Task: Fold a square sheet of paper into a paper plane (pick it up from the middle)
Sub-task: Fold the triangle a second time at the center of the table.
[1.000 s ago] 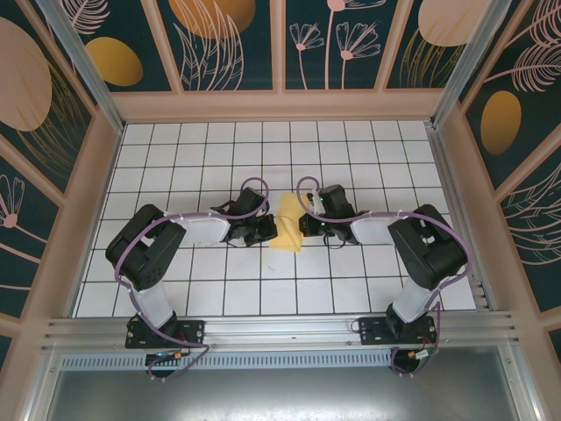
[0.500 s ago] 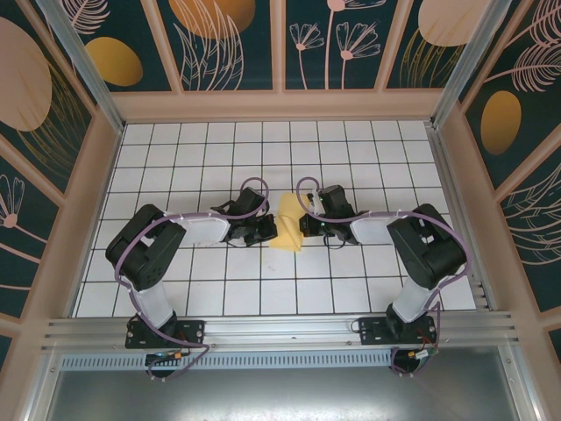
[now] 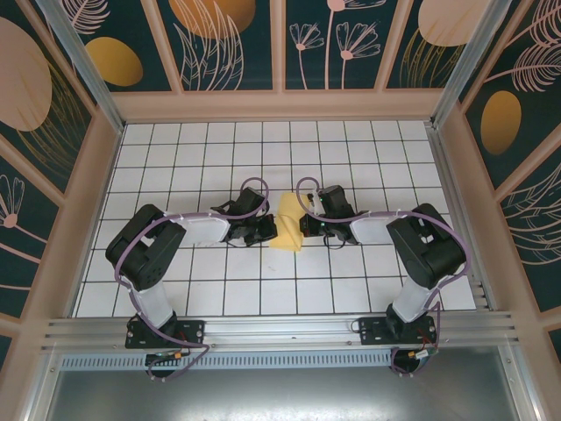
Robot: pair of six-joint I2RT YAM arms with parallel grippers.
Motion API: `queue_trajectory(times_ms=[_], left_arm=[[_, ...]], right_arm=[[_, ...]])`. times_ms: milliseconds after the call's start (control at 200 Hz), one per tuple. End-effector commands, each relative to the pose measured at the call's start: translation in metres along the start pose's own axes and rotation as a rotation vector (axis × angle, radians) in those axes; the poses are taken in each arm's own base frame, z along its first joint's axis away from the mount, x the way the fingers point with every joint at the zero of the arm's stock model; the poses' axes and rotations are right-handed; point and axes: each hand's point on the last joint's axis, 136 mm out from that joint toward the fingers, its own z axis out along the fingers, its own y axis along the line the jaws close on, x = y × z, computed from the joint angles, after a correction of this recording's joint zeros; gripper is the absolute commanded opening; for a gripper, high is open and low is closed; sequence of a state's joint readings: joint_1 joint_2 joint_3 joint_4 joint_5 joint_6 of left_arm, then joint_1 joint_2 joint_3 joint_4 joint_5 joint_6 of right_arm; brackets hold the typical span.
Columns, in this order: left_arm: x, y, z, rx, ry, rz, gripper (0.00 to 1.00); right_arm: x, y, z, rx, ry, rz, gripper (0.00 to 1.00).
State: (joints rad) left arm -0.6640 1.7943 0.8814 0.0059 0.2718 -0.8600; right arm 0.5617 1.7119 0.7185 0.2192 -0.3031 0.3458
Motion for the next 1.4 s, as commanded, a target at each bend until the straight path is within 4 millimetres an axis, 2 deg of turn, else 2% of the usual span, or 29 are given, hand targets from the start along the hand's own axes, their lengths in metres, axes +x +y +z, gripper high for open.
queue_trajectory(times_ms=[0,335,686,966,1391], left_arm=[[0.008,0.038,0.007,-0.140,0.015,-0.018,0.00],[0.008,0.036,0.006,-0.136,0.016,-0.018,0.00],[0.008,0.035,0.007,-0.132,0.017,-0.016,0.00],[0.007,0.034,0.006,-0.127,0.014,-0.015,0.00],[0.004,0.030,0.004,-0.118,0.004,-0.012,0.02]], right_arm=[[-0.007,-0.003,-0.003,0.021,-0.010,-0.005,0.00],[-0.014,0.000,-0.012,0.029,-0.042,-0.016,0.00],[-0.012,0.002,-0.006,0.010,-0.020,-0.022,0.00],[-0.004,-0.007,0.003,0.038,0.022,-0.003,0.00],[0.002,-0.010,0.002,0.052,0.034,0.004,0.00]])
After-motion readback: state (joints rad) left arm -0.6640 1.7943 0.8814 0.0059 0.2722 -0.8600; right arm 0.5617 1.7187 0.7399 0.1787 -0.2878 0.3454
